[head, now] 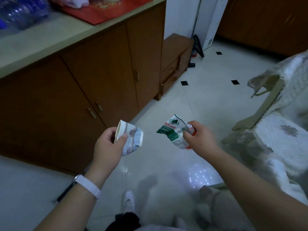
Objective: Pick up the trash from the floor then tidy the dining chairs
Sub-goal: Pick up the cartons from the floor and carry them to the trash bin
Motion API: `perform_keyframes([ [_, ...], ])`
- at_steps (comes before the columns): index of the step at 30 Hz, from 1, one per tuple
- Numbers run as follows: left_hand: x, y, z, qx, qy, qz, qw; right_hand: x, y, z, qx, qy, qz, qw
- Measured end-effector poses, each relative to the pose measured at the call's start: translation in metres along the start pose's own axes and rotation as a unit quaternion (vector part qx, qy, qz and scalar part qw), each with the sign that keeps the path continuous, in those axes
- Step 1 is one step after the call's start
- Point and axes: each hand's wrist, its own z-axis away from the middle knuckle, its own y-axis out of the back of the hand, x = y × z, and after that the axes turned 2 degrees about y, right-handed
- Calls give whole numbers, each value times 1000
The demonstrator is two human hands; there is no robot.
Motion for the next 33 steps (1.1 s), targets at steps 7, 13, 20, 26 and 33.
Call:
perform_keyframes([
  [7,16,21,-130,-91,-34,-7,995,-67,-26,-46,60,-12,22,998],
  [13,39,-24,-192,-176,-76,-18,981,-62,-11,-74,127,-70,11,989],
  [20,65,-103,-246,-232,-77,-40,969,-18,-3,-145,159,-118,-34,980],
  [26,105,-187,-308,-225,-63,-72,970,25,29,-246,150,-126,-37,980],
  [33,175,-299,-356,-241,-103,-85,961,67,130,-347,202,-127,-63,969],
])
